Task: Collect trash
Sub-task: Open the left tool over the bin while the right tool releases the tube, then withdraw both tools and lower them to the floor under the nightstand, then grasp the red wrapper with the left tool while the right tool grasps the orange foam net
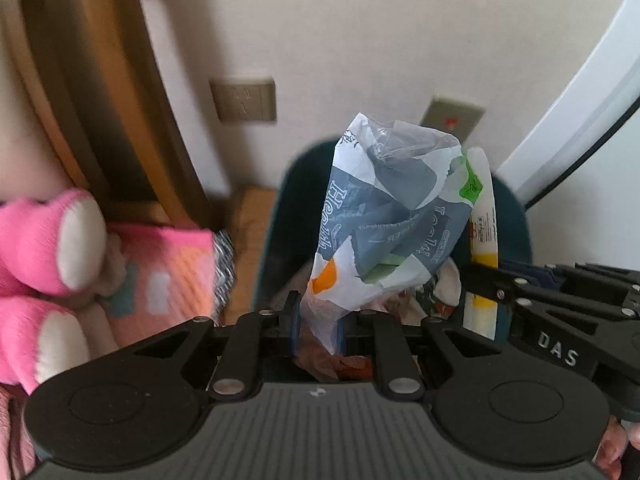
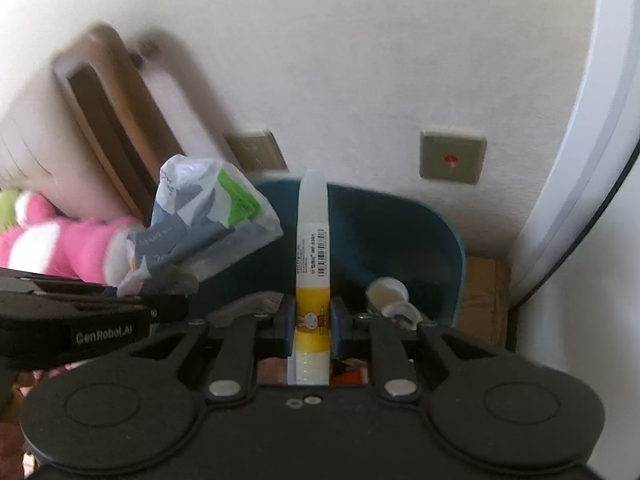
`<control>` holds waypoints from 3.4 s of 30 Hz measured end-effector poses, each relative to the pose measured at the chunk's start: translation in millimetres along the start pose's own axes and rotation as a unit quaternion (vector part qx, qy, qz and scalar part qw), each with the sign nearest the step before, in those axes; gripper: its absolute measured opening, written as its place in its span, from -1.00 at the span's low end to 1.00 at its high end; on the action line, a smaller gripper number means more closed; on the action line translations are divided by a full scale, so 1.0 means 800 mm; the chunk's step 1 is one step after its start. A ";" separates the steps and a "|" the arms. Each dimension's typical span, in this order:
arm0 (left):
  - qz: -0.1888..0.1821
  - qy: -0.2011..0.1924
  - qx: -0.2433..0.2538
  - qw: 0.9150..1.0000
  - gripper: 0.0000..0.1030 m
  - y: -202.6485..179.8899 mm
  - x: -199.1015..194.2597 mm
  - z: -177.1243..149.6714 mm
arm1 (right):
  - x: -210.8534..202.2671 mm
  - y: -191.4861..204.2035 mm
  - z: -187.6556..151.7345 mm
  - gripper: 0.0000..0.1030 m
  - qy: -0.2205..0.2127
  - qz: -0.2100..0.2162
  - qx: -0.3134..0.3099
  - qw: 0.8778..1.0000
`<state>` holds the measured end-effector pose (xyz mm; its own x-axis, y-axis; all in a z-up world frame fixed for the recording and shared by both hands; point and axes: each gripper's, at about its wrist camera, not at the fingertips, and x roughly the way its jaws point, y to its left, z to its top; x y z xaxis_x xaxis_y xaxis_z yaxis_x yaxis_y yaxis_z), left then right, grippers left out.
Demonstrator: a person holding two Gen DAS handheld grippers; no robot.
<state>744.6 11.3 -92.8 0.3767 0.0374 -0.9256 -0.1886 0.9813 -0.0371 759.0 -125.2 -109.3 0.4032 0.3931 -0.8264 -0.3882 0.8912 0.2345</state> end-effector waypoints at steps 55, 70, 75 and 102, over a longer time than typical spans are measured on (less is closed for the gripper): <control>-0.077 -0.107 0.116 0.984 0.14 0.015 -0.150 -0.177 | -0.198 0.098 -0.175 -0.01 -0.112 -0.038 0.004 0.993; -0.083 -0.161 0.143 0.973 0.57 0.033 -0.127 -0.315 | -0.194 0.095 -0.322 0.25 -0.136 -0.059 0.020 0.989; -0.069 -0.143 0.133 0.978 0.57 0.018 -0.045 -0.354 | -0.134 0.044 -0.374 0.29 -0.110 -0.069 0.020 0.991; -0.055 0.065 0.065 0.994 0.74 -0.035 0.683 -0.554 | 0.476 -0.211 -0.723 0.32 0.079 -0.063 0.050 0.994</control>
<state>553.8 -79.4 -764.7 0.2674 -0.0877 -0.9596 -0.0314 0.9945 -0.0997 499.0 -256.4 -759.6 0.3044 0.2441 -0.9208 -0.2555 0.9521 0.1680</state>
